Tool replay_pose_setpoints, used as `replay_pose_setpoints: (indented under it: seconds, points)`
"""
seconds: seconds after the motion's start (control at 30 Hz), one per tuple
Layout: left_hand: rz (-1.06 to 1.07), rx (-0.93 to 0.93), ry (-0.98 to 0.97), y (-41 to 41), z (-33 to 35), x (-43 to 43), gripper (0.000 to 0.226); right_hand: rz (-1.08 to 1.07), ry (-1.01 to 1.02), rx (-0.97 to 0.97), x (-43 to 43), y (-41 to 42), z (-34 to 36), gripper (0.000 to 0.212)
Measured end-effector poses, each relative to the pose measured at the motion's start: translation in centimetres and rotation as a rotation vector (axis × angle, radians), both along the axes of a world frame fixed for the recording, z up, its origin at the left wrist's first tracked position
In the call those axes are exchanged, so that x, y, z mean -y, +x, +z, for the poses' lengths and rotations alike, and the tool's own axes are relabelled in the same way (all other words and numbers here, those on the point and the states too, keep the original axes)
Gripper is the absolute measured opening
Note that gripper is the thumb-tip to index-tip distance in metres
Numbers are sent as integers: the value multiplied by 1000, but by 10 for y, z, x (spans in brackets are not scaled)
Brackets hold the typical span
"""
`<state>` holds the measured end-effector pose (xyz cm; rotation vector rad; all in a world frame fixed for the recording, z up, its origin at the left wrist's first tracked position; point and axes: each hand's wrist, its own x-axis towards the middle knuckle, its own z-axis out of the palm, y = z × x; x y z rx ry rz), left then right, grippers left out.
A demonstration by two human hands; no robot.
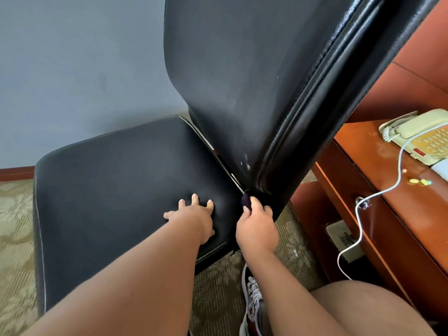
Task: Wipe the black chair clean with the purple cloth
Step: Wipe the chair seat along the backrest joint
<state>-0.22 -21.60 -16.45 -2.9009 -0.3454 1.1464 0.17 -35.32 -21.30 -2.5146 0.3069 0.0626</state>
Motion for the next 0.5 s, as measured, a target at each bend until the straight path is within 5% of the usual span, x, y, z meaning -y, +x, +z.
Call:
replay_pose_setpoints:
  seconds: [0.23, 0.4, 0.5]
  points:
    - [11, -5, -9, 0, 3, 1, 81, 368, -46, 37, -11, -20, 3, 39]
    - [1, 12, -10, -1, 2, 0, 81, -72, 25, 59, 6, -16, -5, 39]
    - [-8, 13, -18, -2, 5, -1, 80, -160, 132, 55, 3, -15, -3, 39]
